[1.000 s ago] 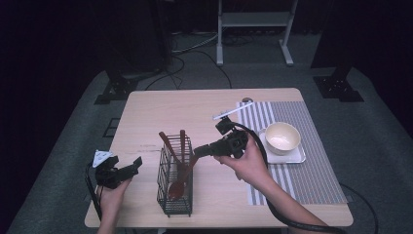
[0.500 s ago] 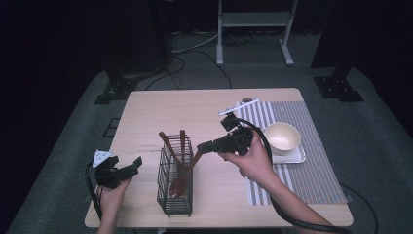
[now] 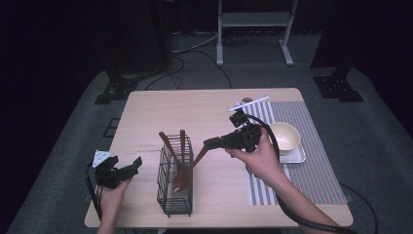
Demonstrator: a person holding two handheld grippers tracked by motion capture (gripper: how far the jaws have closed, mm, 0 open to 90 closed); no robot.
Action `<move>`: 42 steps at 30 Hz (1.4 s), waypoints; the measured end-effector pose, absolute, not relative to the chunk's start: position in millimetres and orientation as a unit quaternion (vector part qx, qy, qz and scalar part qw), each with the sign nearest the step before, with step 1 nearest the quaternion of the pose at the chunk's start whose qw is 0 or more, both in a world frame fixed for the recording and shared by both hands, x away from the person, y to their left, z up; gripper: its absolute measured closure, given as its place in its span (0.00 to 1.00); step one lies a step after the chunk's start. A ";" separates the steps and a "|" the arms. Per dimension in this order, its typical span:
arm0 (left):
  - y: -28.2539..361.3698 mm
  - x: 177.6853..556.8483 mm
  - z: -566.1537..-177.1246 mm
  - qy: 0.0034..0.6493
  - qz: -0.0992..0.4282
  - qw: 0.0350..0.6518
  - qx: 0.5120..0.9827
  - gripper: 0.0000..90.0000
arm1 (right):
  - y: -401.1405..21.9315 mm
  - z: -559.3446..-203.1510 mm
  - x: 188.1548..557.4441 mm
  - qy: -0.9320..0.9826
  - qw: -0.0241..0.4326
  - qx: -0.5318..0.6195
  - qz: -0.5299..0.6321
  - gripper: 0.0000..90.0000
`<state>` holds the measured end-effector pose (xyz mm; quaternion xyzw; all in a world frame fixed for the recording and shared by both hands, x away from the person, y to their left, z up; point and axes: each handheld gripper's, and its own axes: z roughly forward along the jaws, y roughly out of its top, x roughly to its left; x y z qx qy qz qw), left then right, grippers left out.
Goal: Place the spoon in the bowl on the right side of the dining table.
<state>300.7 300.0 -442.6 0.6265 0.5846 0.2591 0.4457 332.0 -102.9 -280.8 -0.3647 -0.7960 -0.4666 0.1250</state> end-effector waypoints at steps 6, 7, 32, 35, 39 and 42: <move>299.7 300.7 -442.6 0.584 0.260 0.445 0.627 0.03 | -108.5 -279.1 332.0 -0.791 0.126 -0.368 -0.472 0.92; 299.7 300.7 -442.6 0.584 0.260 0.445 0.627 0.03 | -109.4 -278.8 331.9 -0.790 0.127 -0.368 -0.472 0.92; 300.5 300.8 -442.8 0.585 0.260 0.444 0.626 0.03 | -131.5 -276.6 333.8 -0.778 0.130 -0.382 -0.481 0.92; 300.2 300.8 -442.7 0.585 0.260 0.445 0.626 0.03 | -135.3 -276.0 333.9 -0.776 0.130 -0.383 -0.483 0.92; 300.5 301.1 -443.5 0.586 0.259 0.444 0.627 0.03 | -140.2 -275.3 334.4 -0.775 0.134 -0.383 -0.485 0.92; 300.4 301.2 -443.2 0.586 0.259 0.445 0.626 0.03 | -146.4 -274.0 334.4 -0.772 0.131 -0.388 -0.486 0.92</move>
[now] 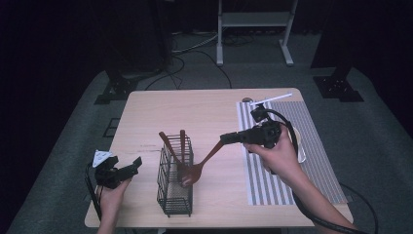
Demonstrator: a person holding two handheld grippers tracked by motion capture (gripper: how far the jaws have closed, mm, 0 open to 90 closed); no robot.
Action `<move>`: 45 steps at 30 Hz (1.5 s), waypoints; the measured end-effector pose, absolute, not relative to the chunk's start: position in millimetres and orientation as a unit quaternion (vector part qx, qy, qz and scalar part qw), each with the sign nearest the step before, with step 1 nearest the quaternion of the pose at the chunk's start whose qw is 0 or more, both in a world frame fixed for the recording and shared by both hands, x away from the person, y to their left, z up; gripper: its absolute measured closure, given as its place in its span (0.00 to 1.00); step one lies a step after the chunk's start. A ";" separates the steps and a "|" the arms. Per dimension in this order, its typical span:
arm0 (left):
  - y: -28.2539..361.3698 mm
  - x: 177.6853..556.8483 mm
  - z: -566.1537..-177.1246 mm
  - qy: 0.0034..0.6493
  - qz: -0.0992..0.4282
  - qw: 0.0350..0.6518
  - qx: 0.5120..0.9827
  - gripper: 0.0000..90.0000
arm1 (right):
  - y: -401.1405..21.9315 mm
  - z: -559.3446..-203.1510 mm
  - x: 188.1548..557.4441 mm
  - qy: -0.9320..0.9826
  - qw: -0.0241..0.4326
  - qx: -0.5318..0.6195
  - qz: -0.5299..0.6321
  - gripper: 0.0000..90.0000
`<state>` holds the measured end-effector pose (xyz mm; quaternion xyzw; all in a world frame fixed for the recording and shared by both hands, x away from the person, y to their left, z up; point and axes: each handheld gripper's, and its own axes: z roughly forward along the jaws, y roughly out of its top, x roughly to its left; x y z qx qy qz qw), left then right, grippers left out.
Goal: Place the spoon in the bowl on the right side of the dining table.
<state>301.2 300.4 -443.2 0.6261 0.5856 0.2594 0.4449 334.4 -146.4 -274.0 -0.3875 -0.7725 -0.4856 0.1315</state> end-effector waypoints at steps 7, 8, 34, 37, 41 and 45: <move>300.6 300.9 -443.0 0.586 0.260 0.445 0.625 0.03 | -156.6 -273.3 334.7 -0.770 0.126 -0.396 -0.485 0.92; 300.6 300.9 -443.1 0.586 0.260 0.445 0.626 0.03 | -159.7 -273.5 334.8 -0.769 0.125 -0.400 -0.483 0.92; 300.6 300.8 -443.1 0.586 0.262 0.442 0.627 0.03 | -194.8 -293.9 340.7 -0.762 0.108 -0.440 -0.463 0.92; 300.9 300.7 -443.1 0.586 0.262 0.443 0.626 0.03 | -197.5 -296.9 341.5 -0.760 0.109 -0.445 -0.460 0.92; 301.8 300.6 -443.1 0.586 0.262 0.442 0.626 0.03 | -203.8 -301.5 342.6 -0.757 0.108 -0.452 -0.458 0.92; 301.3 300.7 -443.1 0.587 0.262 0.442 0.626 0.03 | -210.0 -303.7 342.8 -0.753 0.106 -0.460 -0.458 0.92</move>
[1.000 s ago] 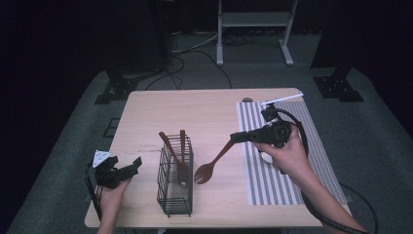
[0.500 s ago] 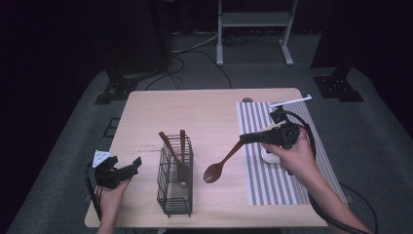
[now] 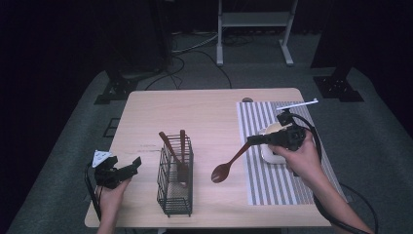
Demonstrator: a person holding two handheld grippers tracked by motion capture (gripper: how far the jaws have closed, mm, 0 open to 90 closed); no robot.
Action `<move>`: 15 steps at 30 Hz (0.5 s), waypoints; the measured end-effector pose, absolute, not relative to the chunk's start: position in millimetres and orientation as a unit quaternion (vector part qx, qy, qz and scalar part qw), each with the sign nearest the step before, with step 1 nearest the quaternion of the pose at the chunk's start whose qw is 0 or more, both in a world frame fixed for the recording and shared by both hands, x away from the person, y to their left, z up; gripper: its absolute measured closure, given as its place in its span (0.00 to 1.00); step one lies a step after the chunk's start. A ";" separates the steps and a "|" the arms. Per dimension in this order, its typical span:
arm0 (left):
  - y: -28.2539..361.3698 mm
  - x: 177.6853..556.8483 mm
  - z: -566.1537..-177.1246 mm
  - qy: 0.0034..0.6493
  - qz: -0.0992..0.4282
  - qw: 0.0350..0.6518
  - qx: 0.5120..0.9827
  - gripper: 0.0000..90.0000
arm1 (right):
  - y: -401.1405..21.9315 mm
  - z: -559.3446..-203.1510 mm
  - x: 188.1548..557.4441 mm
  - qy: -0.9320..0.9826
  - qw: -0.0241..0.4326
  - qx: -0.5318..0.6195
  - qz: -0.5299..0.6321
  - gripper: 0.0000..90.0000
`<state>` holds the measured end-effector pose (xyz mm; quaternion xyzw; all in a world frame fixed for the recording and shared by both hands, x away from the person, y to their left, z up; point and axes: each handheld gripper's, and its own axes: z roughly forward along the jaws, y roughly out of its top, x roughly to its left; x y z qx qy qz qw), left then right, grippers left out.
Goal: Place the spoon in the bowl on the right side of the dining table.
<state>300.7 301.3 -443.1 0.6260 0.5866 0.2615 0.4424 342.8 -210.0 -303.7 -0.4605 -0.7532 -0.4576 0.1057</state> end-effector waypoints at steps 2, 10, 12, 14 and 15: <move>301.2 300.6 -443.1 0.586 0.261 0.442 0.627 0.03 | -213.9 -305.0 343.2 -0.751 0.103 -0.464 -0.459 0.92; 301.8 300.7 -443.5 0.586 0.263 0.441 0.627 0.03 | -225.6 -312.9 344.8 -0.743 0.103 -0.477 -0.459 0.92; 301.8 300.7 -443.5 0.586 0.263 0.441 0.627 0.03 | -227.2 -314.3 345.1 -0.741 0.104 -0.479 -0.458 0.92; 301.8 300.6 -443.4 0.587 0.263 0.441 0.626 0.03 | -228.9 -315.7 345.4 -0.740 0.103 -0.483 -0.456 0.92; 301.9 300.6 -443.5 0.587 0.263 0.442 0.626 0.03 | -229.5 -316.4 345.7 -0.740 0.102 -0.482 -0.457 0.92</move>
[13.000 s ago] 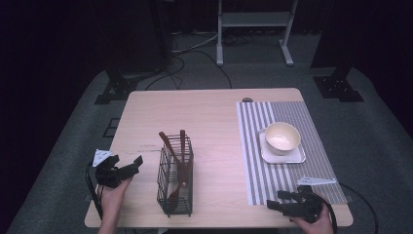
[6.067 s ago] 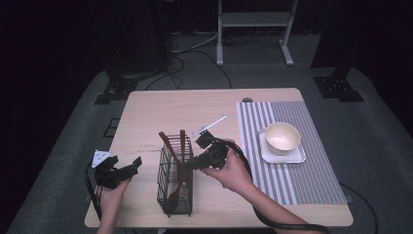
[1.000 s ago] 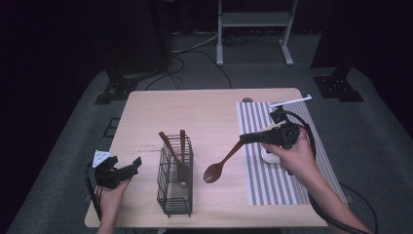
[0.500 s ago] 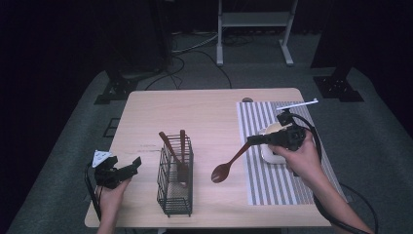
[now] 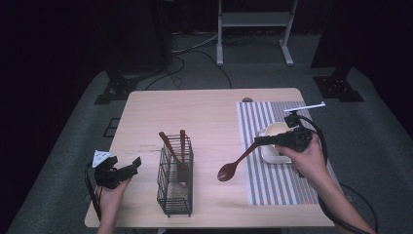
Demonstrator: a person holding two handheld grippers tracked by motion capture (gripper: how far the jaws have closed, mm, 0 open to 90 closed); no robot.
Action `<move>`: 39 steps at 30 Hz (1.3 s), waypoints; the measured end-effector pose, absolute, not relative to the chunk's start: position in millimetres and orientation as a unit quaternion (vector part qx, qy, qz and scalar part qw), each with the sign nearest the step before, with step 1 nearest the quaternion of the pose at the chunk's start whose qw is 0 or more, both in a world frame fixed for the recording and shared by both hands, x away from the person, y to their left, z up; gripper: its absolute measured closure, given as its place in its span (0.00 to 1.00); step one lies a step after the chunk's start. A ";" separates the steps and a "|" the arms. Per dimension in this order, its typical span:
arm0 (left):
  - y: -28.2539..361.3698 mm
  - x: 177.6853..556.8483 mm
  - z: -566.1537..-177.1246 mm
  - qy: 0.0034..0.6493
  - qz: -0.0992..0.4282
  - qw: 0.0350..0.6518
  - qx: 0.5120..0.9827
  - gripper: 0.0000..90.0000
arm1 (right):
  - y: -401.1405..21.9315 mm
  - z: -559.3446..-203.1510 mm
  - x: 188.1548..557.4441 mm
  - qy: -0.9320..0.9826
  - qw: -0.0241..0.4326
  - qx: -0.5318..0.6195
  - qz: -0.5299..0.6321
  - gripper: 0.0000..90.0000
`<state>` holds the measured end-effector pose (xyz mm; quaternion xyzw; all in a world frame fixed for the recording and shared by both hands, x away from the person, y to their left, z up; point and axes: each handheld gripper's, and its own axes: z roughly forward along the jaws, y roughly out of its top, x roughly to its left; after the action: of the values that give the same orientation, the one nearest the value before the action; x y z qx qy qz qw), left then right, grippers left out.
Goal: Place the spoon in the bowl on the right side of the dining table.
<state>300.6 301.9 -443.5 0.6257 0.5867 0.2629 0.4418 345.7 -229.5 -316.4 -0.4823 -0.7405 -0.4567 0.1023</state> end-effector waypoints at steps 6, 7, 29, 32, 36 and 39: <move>301.4 300.6 -443.3 0.586 0.263 0.440 0.627 0.03 | -233.2 -317.6 346.3 -0.740 0.098 -0.487 -0.454 0.92; 301.4 300.5 -443.3 0.586 0.264 0.441 0.627 0.03 | -234.1 -317.8 346.7 -0.739 0.096 -0.489 -0.453 0.92; 301.6 300.6 -443.2 0.586 0.265 0.440 0.627 0.03 | -262.8 -324.0 350.2 -0.720 0.086 -0.519 -0.453 0.92; 301.9 300.6 -443.3 0.586 0.264 0.440 0.627 0.03 | -265.7 -323.9 350.8 -0.717 0.084 -0.522 -0.455 0.92; 302.1 300.7 -443.3 0.586 0.264 0.440 0.627 0.03 | -268.8 -323.7 350.9 -0.715 0.083 -0.526 -0.454 0.92; 302.0 300.6 -443.1 0.587 0.265 0.440 0.626 0.03 | -270.8 -323.8 351.2 -0.714 0.082 -0.526 -0.455 0.92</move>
<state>300.6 302.0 -443.1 0.6262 0.5865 0.2647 0.4402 351.2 -270.8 -323.8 -0.5261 -0.7140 -0.4545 0.0820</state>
